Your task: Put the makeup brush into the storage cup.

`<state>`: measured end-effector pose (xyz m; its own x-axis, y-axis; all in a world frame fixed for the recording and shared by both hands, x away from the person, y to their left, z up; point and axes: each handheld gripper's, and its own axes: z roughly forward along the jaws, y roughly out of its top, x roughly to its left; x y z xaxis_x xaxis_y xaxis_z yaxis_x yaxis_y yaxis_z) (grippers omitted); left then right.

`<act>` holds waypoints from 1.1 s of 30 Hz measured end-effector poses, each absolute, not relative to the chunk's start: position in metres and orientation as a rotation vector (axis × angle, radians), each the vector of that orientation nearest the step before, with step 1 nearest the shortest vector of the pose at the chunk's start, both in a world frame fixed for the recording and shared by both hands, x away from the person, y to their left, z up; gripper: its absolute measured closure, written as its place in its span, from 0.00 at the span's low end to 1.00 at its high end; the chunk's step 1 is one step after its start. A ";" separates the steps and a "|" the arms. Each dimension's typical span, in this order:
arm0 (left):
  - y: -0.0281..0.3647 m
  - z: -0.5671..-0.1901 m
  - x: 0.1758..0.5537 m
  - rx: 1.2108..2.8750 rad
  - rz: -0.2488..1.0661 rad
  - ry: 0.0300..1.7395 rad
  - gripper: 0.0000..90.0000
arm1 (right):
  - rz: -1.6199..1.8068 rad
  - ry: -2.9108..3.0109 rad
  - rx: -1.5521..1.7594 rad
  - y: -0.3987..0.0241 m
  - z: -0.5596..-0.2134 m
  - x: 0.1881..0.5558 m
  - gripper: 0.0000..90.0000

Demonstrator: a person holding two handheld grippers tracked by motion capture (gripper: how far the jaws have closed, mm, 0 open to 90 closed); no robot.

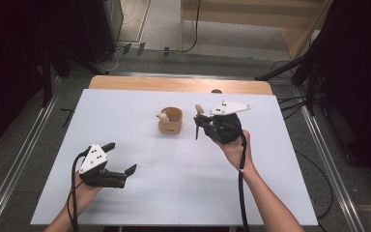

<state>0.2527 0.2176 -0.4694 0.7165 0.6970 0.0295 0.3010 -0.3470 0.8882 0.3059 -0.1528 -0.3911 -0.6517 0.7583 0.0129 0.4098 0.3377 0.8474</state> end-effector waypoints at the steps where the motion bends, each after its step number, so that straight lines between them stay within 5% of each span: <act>1: 0.217 -0.470 0.253 1.943 0.507 0.766 0.00 | 1.239 2.222 1.035 -0.153 -0.390 0.306 0.94; 33: 0.216 -0.471 0.252 1.958 0.495 0.745 0.00 | 1.248 2.194 0.996 -0.143 -0.364 0.325 0.94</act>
<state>0.2525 0.2158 -0.4711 0.7323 0.6801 0.0344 0.2961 -0.3636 0.8833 0.3251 -0.1425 -0.3640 -0.6522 0.7579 -0.0135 0.3758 0.3388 0.8625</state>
